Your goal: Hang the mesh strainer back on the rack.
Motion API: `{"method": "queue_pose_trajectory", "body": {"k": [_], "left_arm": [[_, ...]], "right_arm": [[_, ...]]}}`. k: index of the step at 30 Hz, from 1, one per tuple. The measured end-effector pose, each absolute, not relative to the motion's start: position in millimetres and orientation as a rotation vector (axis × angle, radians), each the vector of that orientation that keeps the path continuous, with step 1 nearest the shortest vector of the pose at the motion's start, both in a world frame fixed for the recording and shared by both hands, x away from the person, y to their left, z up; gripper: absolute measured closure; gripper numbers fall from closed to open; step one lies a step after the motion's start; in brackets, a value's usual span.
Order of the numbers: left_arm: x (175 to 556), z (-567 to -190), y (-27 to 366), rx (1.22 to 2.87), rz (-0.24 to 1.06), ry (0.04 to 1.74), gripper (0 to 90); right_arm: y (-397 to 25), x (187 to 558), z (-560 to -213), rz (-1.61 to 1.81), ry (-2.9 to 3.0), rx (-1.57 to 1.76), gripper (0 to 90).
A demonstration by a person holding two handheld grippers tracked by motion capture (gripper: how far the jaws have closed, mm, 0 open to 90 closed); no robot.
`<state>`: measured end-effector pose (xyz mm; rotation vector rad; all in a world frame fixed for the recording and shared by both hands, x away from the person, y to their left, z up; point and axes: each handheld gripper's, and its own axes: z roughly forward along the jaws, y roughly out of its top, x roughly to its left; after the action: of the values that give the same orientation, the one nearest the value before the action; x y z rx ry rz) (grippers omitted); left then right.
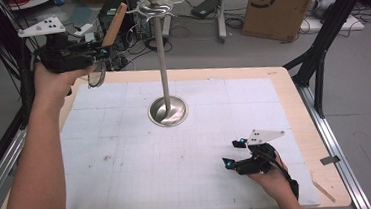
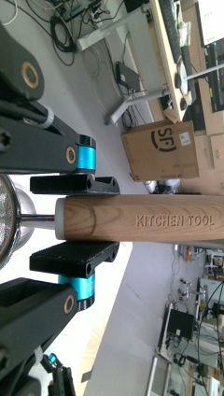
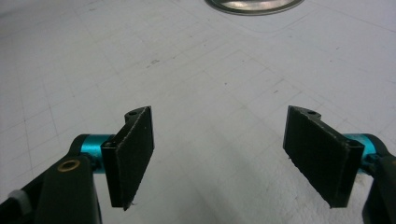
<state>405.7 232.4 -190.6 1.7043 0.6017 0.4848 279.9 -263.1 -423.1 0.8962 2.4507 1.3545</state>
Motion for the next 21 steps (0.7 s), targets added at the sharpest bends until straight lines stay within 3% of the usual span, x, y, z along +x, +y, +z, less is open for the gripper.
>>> {"method": "queue_pose_trajectory", "body": {"k": [21], "left_arm": [[413, -199, 197, 1.759, 0.455, 0.580, 68.8]], "right_arm": [[-265, 279, -422, 1.359, 2.446, 0.896, 24.0]]}}
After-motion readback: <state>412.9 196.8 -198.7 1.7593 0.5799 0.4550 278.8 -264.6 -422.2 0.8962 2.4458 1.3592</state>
